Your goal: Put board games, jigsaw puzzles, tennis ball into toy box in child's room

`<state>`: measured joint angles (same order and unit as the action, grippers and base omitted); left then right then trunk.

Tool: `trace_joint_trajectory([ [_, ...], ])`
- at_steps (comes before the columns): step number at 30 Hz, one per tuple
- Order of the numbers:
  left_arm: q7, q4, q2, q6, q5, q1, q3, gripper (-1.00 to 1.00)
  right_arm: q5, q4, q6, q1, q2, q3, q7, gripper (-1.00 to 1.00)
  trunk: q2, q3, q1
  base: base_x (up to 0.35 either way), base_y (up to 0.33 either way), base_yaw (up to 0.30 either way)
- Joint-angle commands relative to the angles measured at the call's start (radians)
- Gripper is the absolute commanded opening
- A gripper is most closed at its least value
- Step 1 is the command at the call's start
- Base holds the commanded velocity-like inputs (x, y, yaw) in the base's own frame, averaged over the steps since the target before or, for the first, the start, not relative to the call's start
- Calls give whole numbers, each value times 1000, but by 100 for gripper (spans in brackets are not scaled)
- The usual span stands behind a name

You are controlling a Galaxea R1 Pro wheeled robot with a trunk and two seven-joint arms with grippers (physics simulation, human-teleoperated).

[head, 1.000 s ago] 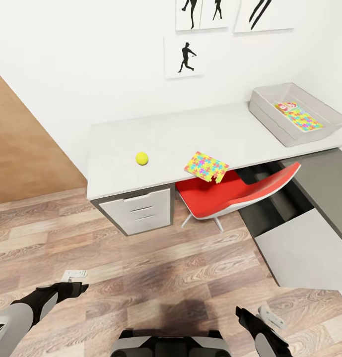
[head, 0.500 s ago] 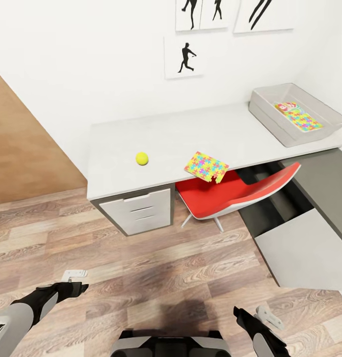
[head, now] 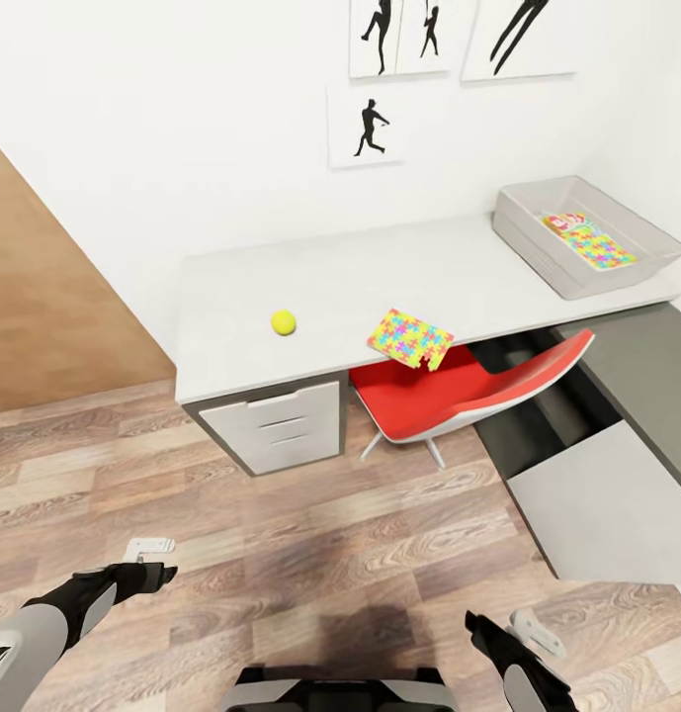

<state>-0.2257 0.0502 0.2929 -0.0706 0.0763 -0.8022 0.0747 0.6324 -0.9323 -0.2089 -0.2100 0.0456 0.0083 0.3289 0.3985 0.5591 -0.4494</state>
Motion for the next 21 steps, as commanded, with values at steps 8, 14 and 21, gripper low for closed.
trace_joint_trajectory([
  [8,-5,2,0,-9,7,0,8,100,6,0,-2,0,0,1,7,100,2,-12,-1,0,0,0],
  [14,-16,3,2,-12,7,0,10,100,5,-11,0,1,0,2,7,100,2,-22,-1,0,0,0],
  [21,-84,7,9,-103,6,-4,11,100,12,-203,-67,49,7,1,6,100,2,-33,-1,0,0,0],
])
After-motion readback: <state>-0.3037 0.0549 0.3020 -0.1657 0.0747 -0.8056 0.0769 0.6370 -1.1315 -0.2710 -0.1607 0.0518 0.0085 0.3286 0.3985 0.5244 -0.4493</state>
